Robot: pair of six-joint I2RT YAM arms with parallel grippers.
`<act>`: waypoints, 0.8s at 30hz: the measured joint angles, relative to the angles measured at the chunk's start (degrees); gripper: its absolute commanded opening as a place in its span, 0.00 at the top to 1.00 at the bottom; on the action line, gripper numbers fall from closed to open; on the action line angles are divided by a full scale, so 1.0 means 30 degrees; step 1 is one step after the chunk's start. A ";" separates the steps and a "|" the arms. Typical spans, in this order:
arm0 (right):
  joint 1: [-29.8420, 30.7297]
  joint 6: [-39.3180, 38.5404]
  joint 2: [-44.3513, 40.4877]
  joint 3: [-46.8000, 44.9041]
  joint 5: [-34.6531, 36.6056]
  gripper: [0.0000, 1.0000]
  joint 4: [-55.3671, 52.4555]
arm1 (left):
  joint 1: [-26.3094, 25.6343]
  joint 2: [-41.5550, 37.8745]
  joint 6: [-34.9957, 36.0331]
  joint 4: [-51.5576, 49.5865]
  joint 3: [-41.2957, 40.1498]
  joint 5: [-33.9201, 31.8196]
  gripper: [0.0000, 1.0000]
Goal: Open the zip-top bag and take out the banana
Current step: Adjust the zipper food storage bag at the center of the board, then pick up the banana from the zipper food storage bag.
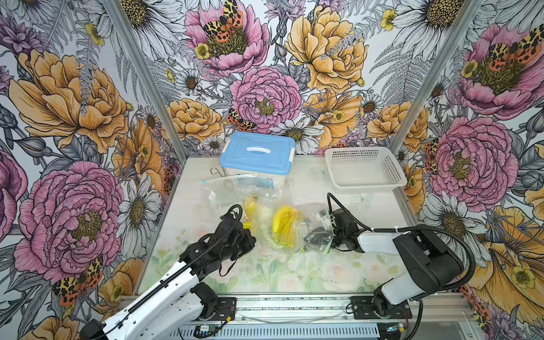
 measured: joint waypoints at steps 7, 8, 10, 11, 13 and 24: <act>0.0007 0.0357 -0.0146 0.1202 -0.0379 0.49 -0.0415 | 0.0474 0.0022 0.0393 -0.2011 0.2397 -0.0860 0.62; 0.0007 0.0364 -0.0219 0.1370 -0.0430 0.49 -0.0474 | 0.0692 0.0175 0.0605 -0.2310 0.3344 -0.0969 0.61; 0.0007 0.0372 -0.0357 0.1654 -0.0466 0.48 -0.0590 | 0.1078 0.1020 0.1311 -0.2623 0.5829 -0.1209 0.60; 0.0007 0.0364 -0.0401 0.1763 -0.0474 0.48 -0.0656 | 0.1166 0.1552 0.1632 -0.2652 0.6914 -0.1290 0.59; 0.0007 0.0372 -0.0525 0.1916 -0.0525 0.46 -0.0816 | 0.1209 0.3002 0.2288 -0.2572 0.8976 -0.1304 0.59; 0.0007 0.0488 -0.1464 0.1982 -0.0852 0.40 -0.1333 | 0.0444 0.9224 0.4240 -0.0634 1.0870 0.0029 0.63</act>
